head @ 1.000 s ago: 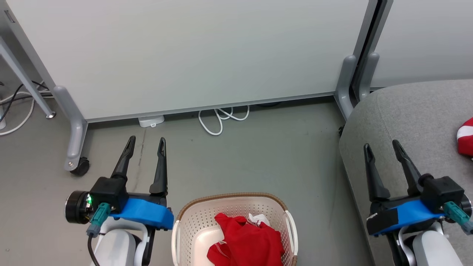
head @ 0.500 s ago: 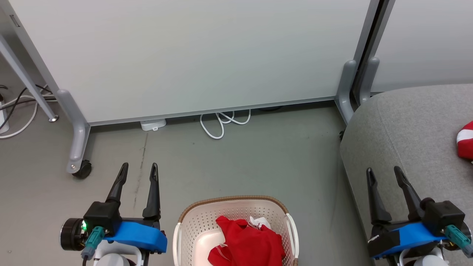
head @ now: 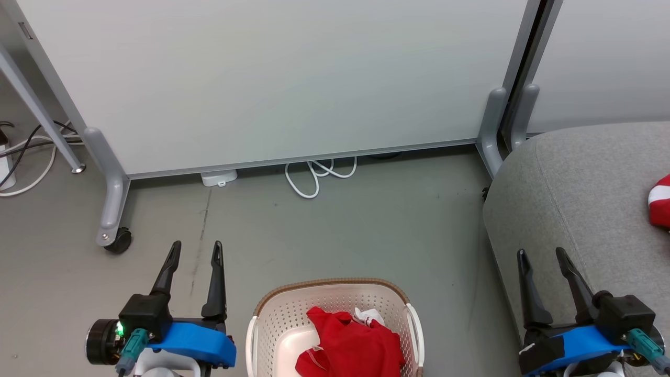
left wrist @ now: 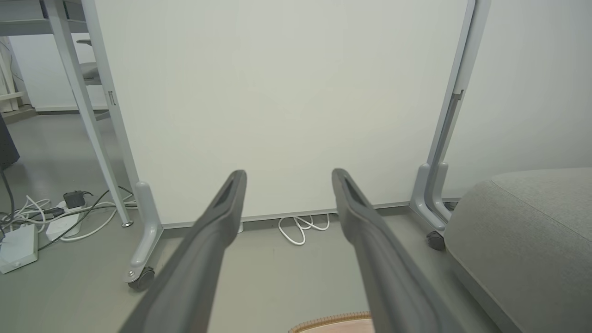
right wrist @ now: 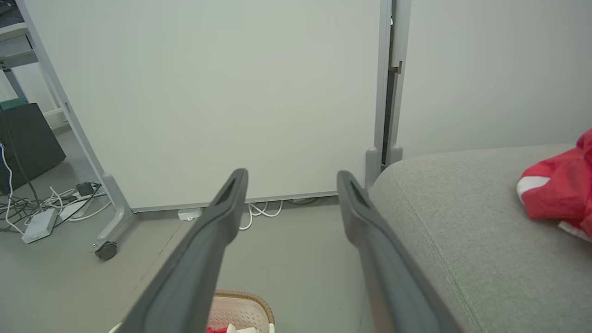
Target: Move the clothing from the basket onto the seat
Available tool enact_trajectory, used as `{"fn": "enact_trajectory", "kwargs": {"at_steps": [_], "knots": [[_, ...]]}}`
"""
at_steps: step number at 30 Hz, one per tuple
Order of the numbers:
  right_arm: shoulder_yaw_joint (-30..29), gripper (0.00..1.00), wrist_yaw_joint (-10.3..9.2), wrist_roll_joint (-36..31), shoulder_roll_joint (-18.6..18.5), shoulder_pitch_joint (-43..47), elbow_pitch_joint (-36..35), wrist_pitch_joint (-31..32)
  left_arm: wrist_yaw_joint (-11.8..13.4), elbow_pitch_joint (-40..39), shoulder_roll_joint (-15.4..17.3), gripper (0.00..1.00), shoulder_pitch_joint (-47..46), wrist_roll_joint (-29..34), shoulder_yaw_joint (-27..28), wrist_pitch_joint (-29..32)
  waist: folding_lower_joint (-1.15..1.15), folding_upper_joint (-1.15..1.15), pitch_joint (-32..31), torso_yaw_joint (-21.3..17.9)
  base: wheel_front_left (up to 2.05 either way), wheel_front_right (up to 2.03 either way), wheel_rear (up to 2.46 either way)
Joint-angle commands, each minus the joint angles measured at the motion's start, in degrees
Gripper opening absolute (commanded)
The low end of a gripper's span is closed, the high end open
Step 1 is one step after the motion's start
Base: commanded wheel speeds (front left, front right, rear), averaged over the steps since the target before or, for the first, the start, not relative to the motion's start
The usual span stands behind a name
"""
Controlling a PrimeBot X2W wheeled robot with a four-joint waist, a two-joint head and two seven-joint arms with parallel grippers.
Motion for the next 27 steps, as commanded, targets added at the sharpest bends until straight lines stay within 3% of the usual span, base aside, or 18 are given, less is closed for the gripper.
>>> {"fn": "enact_trajectory", "kwargs": {"at_steps": [1,11,27], "knots": [[0.2,1.00,0.01,0.0,0.2,0.2,0.2,0.0,-0.4,0.3,-0.1,1.00,-0.1,-0.1,-0.5,-0.2,0.00,0.00,0.2,-0.1,0.00,0.00,0.00],[1.4,1.00,0.01,0.1,0.2,-3.0,-0.3,0.0,-0.9,4.9,0.5,1.00,-7.3,2.0,-7.4,-0.2,0.00,0.00,4.2,-3.8,0.00,0.00,0.00],[3.0,1.00,0.01,2.8,0.3,-11.4,-2.3,0.0,-0.8,21.8,9.6,1.00,-27.9,-3.3,-33.2,-0.2,0.00,0.00,20.4,-15.4,0.00,0.00,0.00]]}}
